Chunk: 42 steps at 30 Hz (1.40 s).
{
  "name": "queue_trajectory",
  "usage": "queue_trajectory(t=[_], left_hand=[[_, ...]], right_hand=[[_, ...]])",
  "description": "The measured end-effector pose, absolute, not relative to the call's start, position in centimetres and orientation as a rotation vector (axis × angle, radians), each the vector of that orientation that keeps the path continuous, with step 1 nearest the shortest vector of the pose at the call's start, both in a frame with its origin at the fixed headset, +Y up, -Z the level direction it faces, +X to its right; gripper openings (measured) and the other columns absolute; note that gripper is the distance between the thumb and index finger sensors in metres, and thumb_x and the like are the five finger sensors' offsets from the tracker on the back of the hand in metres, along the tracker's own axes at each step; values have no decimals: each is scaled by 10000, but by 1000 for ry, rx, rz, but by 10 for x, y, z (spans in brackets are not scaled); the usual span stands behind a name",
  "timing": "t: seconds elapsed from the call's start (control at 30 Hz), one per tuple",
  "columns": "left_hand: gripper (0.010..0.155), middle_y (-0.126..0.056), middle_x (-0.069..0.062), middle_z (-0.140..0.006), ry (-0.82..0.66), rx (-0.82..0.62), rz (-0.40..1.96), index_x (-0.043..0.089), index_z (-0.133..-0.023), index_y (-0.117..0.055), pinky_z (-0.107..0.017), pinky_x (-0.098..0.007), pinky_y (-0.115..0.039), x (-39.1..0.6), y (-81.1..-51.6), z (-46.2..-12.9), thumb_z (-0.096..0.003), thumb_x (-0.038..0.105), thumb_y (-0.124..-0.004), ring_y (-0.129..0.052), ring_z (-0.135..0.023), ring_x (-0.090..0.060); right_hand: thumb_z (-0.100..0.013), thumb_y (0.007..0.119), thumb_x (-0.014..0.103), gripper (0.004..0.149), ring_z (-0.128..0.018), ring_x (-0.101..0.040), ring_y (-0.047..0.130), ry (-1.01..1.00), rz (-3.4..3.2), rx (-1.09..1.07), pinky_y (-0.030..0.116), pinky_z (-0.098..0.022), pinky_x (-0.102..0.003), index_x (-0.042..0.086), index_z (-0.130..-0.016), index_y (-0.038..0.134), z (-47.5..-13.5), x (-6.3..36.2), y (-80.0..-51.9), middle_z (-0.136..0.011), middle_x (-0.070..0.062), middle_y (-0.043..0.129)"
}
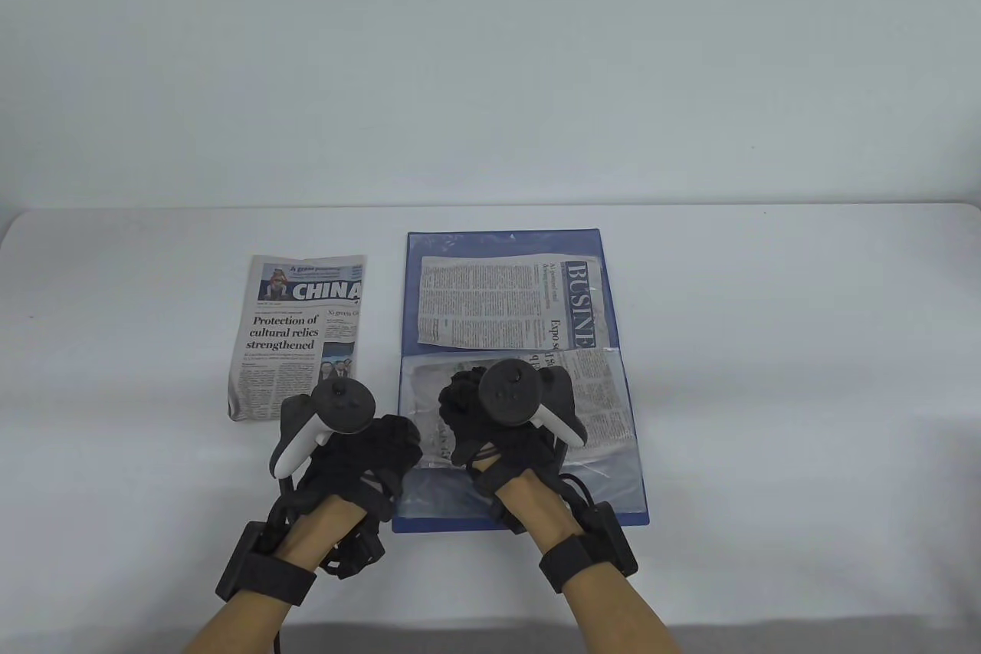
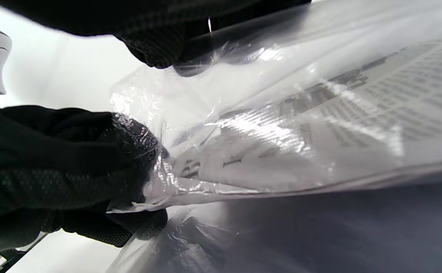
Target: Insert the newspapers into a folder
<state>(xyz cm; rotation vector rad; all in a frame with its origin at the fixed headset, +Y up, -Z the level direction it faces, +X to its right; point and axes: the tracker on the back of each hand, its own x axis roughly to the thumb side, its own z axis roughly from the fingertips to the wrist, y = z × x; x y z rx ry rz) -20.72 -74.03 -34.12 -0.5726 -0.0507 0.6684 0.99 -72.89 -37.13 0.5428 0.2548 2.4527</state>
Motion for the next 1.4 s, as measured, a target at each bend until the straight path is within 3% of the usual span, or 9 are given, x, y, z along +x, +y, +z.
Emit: queue_trajectory(t=[0.13,0.4,0.67,0.77,1.0,1.13,1.2,1.3,1.4], left_hand=[[417,-734,5,-1080,-55,-520,806,279,-1043,-649,-800,-493,-681,-217,-738,-346,-646,393,-705,-837,-967,-278],[424,-742,-25,-1087,-38,-602,1488,256,-1061,-599,-784,-497,-704,-230,-751,-368,-658,371,-666,-871,-946,-297],[432,-692,20,-1118,98,-520,1702,301,-1078,-543,-803,-456,-693,-233,-734,-404,-668,407,-630,-851,-962,-253],[433,-632,70,-1154,137,-466,1779,350,-1087,-497,-852,-430,-654,-230,-730,-421,-674,435,-597,-796,-1028,-207],[434,-584,130,-1193,168,-544,1869,410,-1101,-468,-915,-432,-561,-220,-738,-450,-681,463,-567,-733,-1088,-174],[443,-454,181,-1253,151,-493,1848,482,-1105,-404,-969,-436,-452,-222,-742,-460,-683,474,-537,-608,-1170,-153],[481,-297,197,-1299,60,-471,1847,536,-1122,-333,-994,-448,-366,-221,-741,-466,-684,486,-527,-490,-1232,-149],[714,75,192,-1287,-28,-534,1873,643,-1135,15,-982,-508,-175,-218,-742,-468,-678,537,-525,-108,-1287,-188],[782,166,141,-1251,-2,-534,1788,616,-1098,123,-930,-570,-114,-221,-743,-465,-668,546,-526,54,-1224,-274]], right_hand=[[-599,754,298,375,-980,-461,504,221,2387,517,283,-622,-762,108,-919,711,-372,16,-722,-1046,-203,571],[-612,696,358,478,-986,-475,449,-8,2250,573,281,-628,-758,56,-976,632,-363,33,-686,-1056,-218,518],[-618,662,399,488,-980,-473,479,-271,2134,677,370,-655,-718,57,-966,657,-340,43,-651,-1049,-215,548],[-619,656,408,501,-975,-483,481,-254,2064,695,390,-655,-710,45,-965,662,-339,44,-651,-1046,-224,551],[-621,650,427,526,-972,-496,472,-171,1967,680,398,-651,-710,33,-969,656,-345,47,-659,-1047,-238,541],[-622,646,433,541,-967,-507,467,-118,1894,665,398,-646,-712,21,-973,649,-349,47,-665,-1045,-249,536],[-623,645,433,541,-967,-507,467,-109,1895,661,398,-646,-713,21,-974,648,-350,47,-666,-1046,-251,533],[-623,644,432,541,-968,-506,467,-94,1899,652,397,-646,-713,20,-975,647,-352,47,-667,-1045,-247,536],[-624,644,430,543,-966,-508,467,-61,1893,646,393,-645,-715,17,-976,646,-354,46,-670,-1045,-254,533]])
